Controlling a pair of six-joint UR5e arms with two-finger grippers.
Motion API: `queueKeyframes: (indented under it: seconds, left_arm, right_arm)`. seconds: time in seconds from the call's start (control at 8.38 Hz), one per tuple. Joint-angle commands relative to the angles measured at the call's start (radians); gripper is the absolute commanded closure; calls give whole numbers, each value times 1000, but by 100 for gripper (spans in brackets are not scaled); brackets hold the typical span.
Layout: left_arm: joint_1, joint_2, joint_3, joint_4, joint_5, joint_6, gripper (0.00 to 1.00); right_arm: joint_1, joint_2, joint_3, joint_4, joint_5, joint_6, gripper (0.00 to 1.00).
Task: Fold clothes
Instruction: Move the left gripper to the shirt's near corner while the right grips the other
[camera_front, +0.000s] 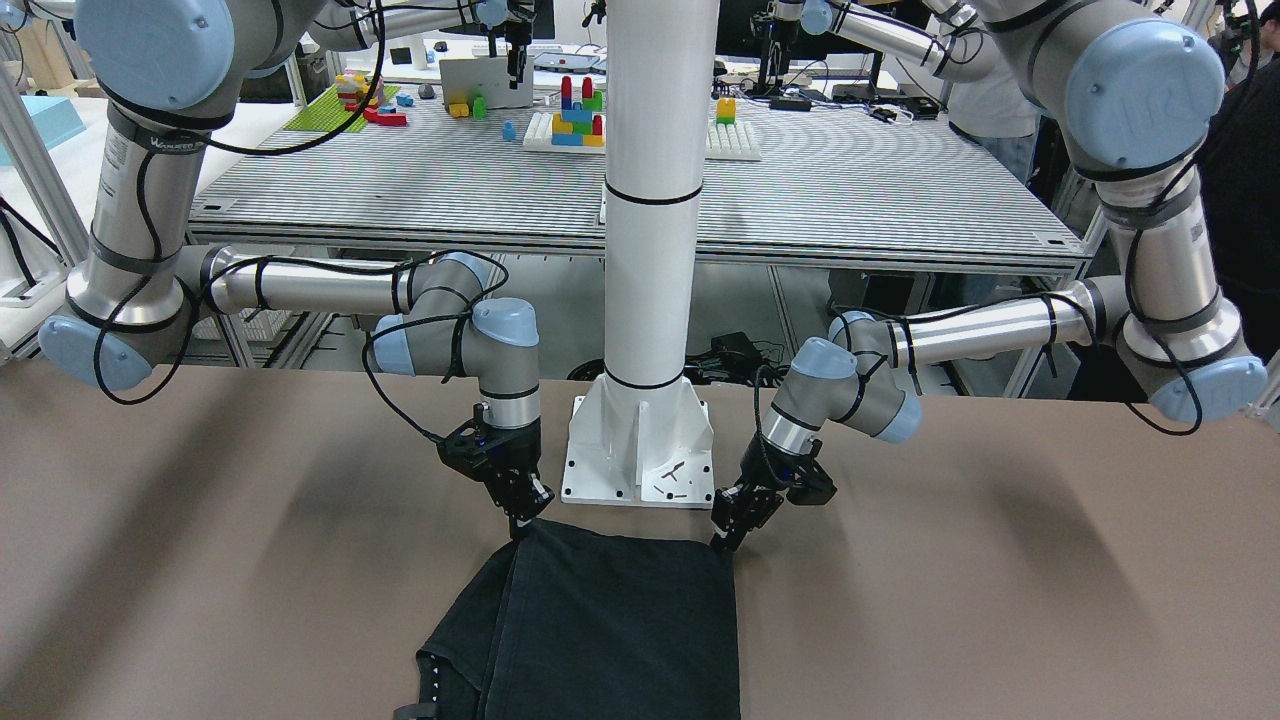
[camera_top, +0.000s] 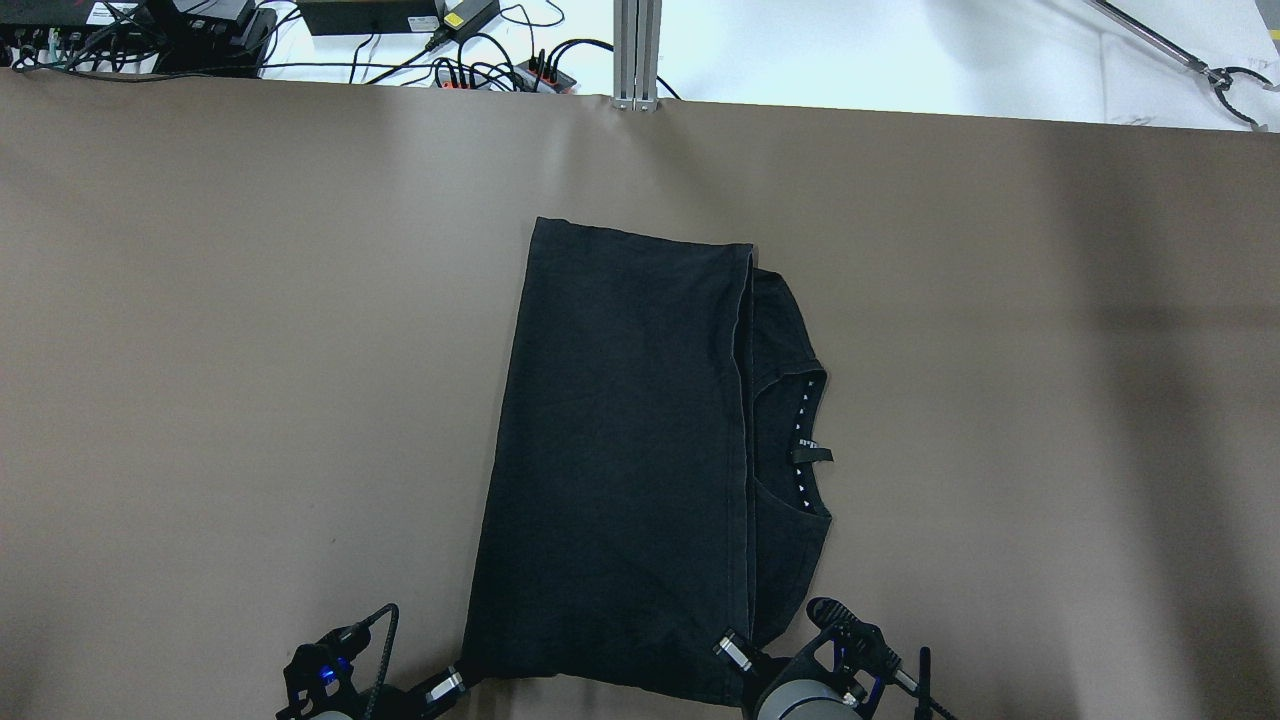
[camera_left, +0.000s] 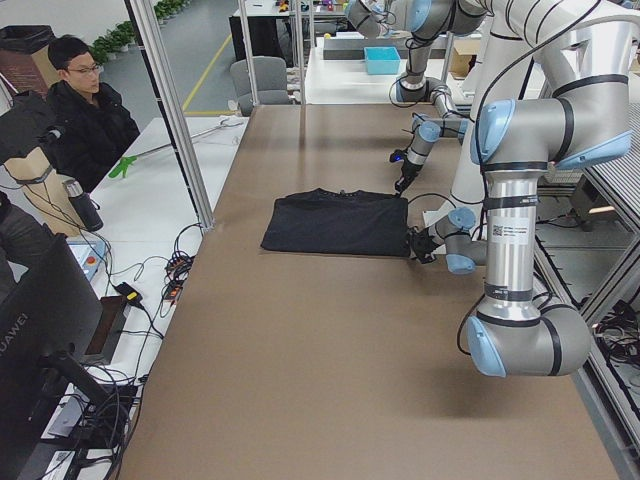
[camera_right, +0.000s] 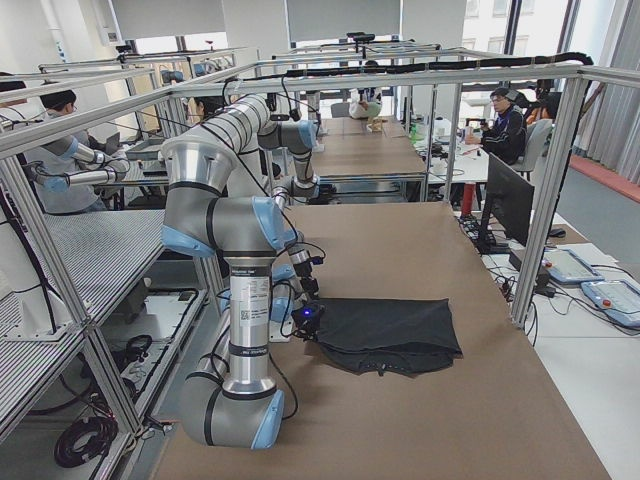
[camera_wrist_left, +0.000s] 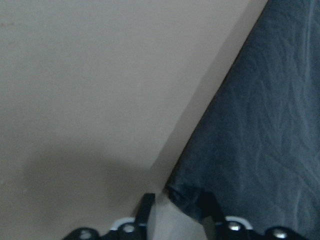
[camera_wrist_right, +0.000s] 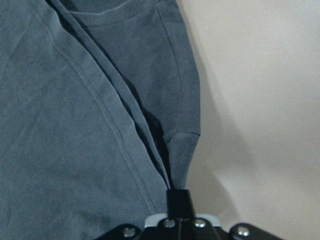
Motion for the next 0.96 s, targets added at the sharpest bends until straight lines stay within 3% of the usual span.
queueKeyframes:
  seconds: [0.0, 0.36, 0.84]
  left_arm:
    - [-45, -4, -11, -2, -8, -1, 100]
    - [-52, 6, -64, 1, -5, 2, 100]
    - [-14, 96, -176, 1, -3, 1, 100]
  right_arm:
    - [2, -2, 0, 0, -3, 0, 100]
    - [2, -2, 8, 0, -3, 0, 100]
    - [2, -41, 115, -3, 6, 0, 100]
